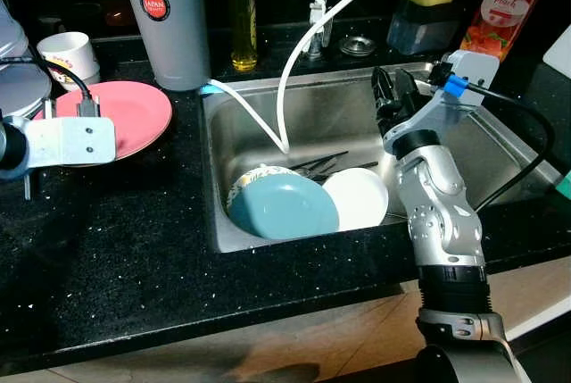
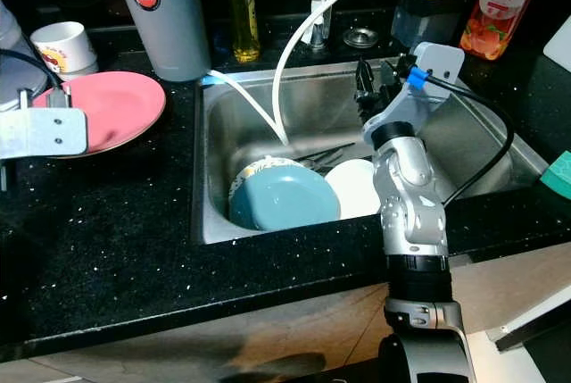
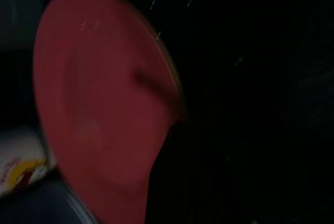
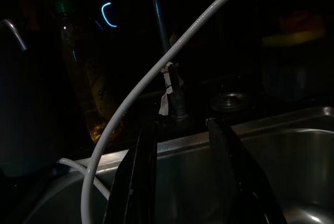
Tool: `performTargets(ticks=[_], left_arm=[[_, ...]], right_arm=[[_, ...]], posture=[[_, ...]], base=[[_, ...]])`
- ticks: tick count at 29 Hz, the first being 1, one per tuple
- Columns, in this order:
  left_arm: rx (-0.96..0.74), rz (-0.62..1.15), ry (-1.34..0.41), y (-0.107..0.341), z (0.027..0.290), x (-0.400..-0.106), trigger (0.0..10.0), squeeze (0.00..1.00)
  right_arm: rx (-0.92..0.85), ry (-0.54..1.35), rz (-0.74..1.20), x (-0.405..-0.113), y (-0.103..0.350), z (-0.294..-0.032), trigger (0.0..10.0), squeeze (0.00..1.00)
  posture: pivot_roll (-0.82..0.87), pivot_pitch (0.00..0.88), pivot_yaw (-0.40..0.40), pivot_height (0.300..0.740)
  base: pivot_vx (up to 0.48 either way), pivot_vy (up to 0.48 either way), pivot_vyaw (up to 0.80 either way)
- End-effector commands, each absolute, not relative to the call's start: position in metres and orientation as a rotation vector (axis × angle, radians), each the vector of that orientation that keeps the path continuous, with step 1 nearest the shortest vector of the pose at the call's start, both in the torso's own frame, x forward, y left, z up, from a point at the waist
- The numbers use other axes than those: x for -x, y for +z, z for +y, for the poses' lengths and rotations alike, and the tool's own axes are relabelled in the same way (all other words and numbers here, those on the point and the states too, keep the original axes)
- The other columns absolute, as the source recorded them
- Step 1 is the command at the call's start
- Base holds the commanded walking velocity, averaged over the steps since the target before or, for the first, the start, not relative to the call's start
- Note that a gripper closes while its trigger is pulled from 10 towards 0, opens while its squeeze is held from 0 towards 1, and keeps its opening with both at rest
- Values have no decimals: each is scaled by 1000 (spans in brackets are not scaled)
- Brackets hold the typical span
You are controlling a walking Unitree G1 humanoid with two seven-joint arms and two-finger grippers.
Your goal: Kitchen organization
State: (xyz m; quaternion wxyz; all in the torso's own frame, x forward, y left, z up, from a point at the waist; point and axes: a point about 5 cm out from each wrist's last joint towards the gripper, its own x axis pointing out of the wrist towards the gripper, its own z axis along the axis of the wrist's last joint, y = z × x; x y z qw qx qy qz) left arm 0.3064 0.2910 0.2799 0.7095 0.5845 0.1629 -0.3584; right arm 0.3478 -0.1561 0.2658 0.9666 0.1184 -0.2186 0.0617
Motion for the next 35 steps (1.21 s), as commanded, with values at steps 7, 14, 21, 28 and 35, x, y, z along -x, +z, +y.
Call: performTargets(ticks=[7, 14, 21, 28, 35], left_arm=[[-1312, 357, -789, 288, 295, -303, 10000, 1000], [-1339, 430, -804, 272, 299, -305, 10000, 0], [-1371, 449, -784, 268, 301, -310, 10000, 0], [-1420, 444, -703, 263, 306, -321, 8980, 0], [-1414, 433, -699, 264, 305, -324, 2471, 0]], right_arm=[[-248, 119, -441, -350, 266, -156, 10000, 125], [-249, 120, -443, -350, 266, -156, 10000, 125], [-246, 115, -441, -350, 266, -158, 10000, 129], [-247, 114, -439, -350, 265, -158, 10000, 129], [-245, 113, -439, -350, 265, -158, 10000, 129]], posture=[[167, 92, 17, 740], [168, 91, 16, 740], [159, 93, 13, 740], [159, 93, 13, 740], [154, 95, 9, 740]], base=[[0, 0, 0], [0, 0, 0], [0, 0, 0], [0, 0, 0], [0, 0, 0]])
